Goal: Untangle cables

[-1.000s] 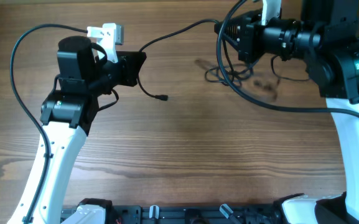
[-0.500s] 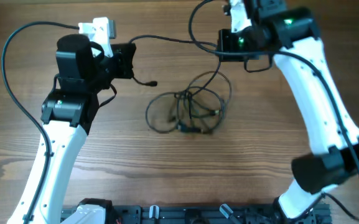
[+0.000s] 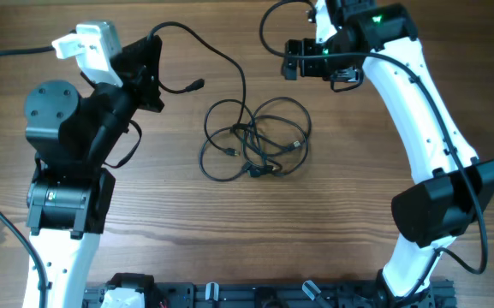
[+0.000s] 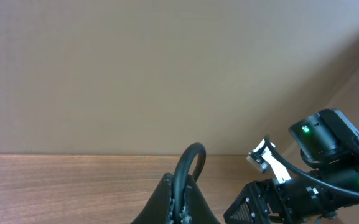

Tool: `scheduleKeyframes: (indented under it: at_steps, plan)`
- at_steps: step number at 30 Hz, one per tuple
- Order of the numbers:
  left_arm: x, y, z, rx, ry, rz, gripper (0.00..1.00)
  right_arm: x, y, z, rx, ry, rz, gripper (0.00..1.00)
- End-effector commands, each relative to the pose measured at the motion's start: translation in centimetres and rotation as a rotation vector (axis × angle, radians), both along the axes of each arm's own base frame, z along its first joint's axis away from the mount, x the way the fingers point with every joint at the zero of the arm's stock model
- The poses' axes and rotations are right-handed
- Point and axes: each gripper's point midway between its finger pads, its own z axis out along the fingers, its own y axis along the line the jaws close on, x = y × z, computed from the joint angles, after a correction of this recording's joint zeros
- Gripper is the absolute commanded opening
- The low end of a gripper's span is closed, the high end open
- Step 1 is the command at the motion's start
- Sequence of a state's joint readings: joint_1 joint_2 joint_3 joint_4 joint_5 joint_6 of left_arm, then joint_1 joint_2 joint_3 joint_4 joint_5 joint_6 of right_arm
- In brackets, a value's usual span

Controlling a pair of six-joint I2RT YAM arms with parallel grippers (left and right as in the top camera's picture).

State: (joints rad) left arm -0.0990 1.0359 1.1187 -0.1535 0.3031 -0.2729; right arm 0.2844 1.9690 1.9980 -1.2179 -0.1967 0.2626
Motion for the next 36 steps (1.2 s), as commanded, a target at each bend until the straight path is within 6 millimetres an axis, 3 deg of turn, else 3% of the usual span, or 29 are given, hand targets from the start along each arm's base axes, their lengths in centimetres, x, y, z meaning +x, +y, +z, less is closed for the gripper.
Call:
scheduleKeyframes:
  at_steps: [1, 11, 17, 19, 20, 24, 31, 36]
  plan:
    - [0.4, 1.2, -0.4, -0.045, 0.035, 0.045, 0.04, 0.2, -1.6, 1.4, 0.002, -0.025, -0.008, 1.00]
    - [2.4, 1.2, -5.1, -0.078, 0.208, 0.055, 0.04, -1.8, -0.9, 2.0, 0.140, -0.002, 0.250, 1.00]
    - [3.2, 2.4, -3.2, -0.249, 0.187, 0.101, 0.04, -1.9, -0.2, 1.6, 0.144, 0.009, 0.251, 0.99]
    - [3.7, 4.7, -1.3, -0.405, 0.150, 0.164, 0.04, -2.1, 0.4, 1.1, 0.144, 0.018, 0.262, 0.97]
    - [3.9, 6.2, -0.4, -0.490, 0.134, 0.196, 0.04, -2.3, 1.0, 0.9, 0.152, 0.020, 0.277, 0.97]
    - [3.9, 8.3, 0.3, -0.631, 0.133, 0.241, 0.04, -2.6, 3.5, 1.3, 0.177, -0.008, 0.340, 0.94]
    - [3.9, 8.3, -0.2, -0.631, 0.153, 0.246, 0.04, -4.5, 8.8, 0.9, 0.182, -0.016, 0.467, 0.89]
    - [3.9, 8.4, -0.7, -0.625, 0.172, 0.257, 0.04, -5.9, 12.3, 0.0, 0.203, 0.026, 0.467, 0.79]
